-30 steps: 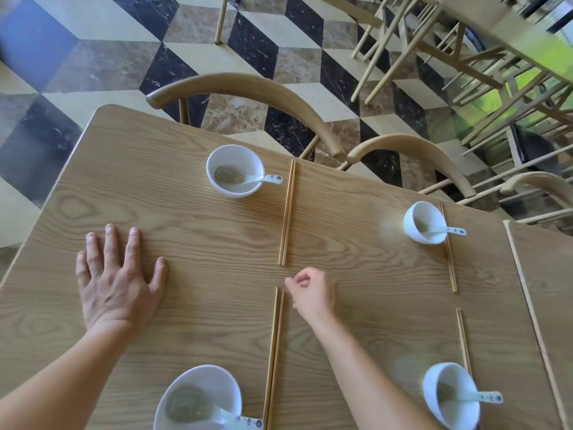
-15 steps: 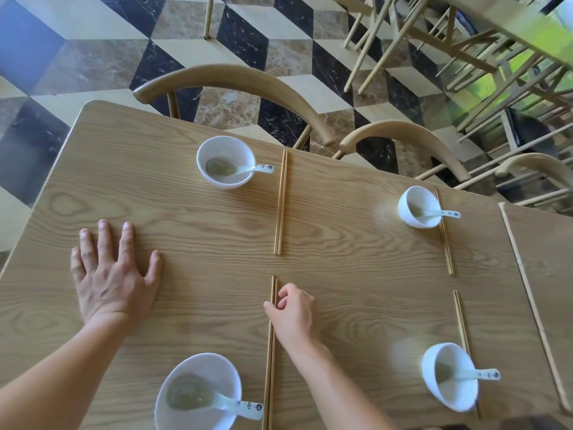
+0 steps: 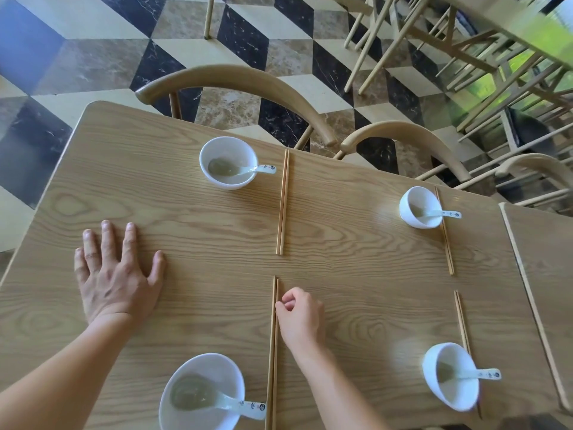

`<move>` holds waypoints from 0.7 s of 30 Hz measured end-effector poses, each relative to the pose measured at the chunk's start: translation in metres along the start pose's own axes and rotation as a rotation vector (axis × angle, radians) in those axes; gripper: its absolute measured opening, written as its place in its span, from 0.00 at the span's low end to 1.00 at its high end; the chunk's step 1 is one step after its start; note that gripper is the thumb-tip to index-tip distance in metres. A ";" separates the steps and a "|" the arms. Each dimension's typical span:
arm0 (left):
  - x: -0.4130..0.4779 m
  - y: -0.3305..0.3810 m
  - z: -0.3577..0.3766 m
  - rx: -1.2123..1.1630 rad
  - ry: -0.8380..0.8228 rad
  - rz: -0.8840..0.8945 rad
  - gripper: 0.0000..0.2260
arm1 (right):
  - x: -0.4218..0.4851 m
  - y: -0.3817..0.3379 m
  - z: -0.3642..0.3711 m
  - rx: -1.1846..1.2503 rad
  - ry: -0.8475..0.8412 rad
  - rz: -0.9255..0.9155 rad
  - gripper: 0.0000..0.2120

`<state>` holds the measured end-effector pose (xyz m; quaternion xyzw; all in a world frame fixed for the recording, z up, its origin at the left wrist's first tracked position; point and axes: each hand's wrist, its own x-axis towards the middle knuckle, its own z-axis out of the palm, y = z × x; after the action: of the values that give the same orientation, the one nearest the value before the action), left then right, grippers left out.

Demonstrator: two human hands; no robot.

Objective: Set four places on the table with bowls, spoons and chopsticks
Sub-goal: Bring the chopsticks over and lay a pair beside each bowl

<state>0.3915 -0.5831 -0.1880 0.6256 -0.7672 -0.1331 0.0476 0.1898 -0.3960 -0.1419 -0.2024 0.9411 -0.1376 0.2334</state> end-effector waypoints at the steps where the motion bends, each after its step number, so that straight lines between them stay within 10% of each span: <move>1: 0.000 0.000 0.000 -0.001 0.001 0.000 0.35 | -0.003 0.002 0.001 0.001 -0.009 0.004 0.03; 21: 0.000 -0.001 0.002 -0.009 0.010 -0.002 0.35 | -0.011 -0.004 0.007 0.007 -0.013 -0.056 0.11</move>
<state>0.3916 -0.5830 -0.1902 0.6270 -0.7656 -0.1336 0.0542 0.2032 -0.3961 -0.1419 -0.2290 0.9329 -0.1460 0.2365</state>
